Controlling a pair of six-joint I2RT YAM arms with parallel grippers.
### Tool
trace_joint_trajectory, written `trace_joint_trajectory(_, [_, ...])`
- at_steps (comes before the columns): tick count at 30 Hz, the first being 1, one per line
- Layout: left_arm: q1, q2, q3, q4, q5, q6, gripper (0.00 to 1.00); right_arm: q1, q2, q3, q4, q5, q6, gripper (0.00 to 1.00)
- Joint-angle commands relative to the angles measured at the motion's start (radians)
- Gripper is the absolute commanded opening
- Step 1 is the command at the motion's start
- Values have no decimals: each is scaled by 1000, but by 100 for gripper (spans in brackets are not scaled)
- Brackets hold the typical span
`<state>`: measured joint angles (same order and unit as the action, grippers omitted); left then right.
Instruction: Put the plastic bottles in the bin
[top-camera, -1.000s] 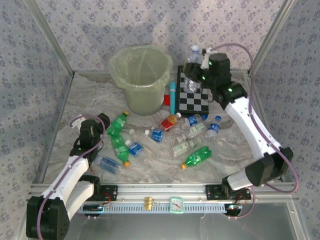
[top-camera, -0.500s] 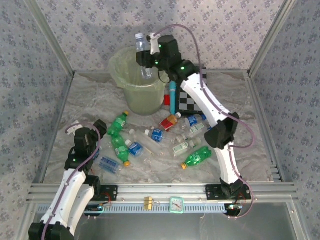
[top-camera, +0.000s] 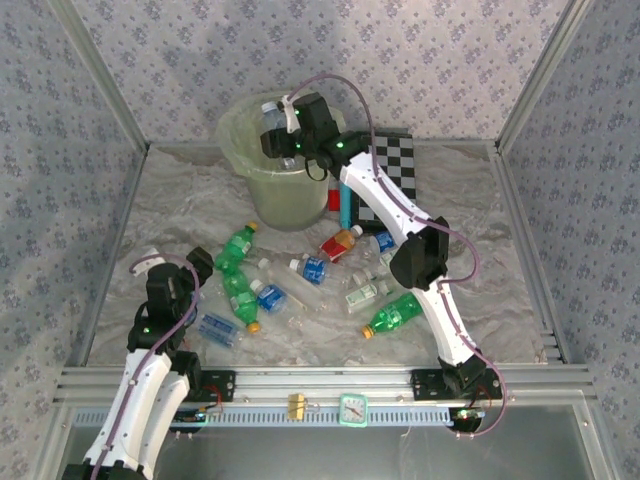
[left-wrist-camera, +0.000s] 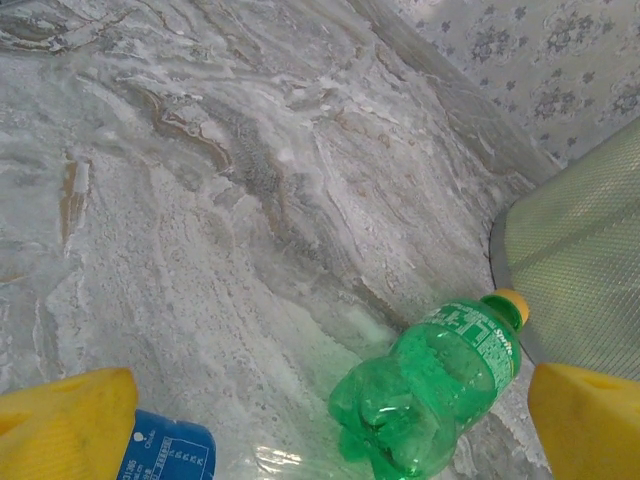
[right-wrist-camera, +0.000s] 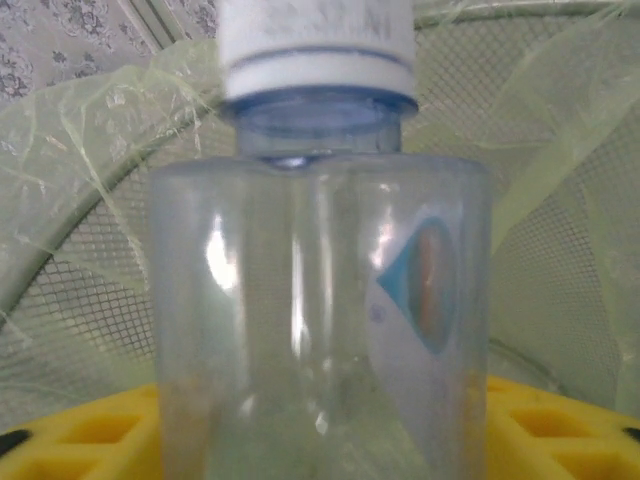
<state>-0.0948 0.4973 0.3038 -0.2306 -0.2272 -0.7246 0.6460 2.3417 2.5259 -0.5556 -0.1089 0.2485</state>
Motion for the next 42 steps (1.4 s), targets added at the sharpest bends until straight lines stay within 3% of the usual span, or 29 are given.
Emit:
trace_joint_trajectory(1, [7,-8,37,-28,9,22,100,1,-11,47,52,17,-6,94])
trace_joint_trajectory(2, [7,-7,40,-29,9,22,100,0,-18,49,58,18,-10,100])
trace_joint_trajectory(14, [8,69,114,-58,2,31,100,2,-213,-23,11,150,-56,100])
trace_joint_trajectory(21, [10,122,201,-161,-15,15,100,3,-438,-335,62,359,-50,100])
trace_joint_trajectory(28, [9,169,324,-362,-53,-77,100,-8,-681,-784,209,511,-116,100])
trace_joint_trajectory(36, [9,218,457,-659,-77,-266,100,-92,-890,-1127,223,519,-37,100])
trace_joint_trajectory(42, [9,221,430,-756,-54,-461,100,-175,-996,-1351,297,482,60,100])
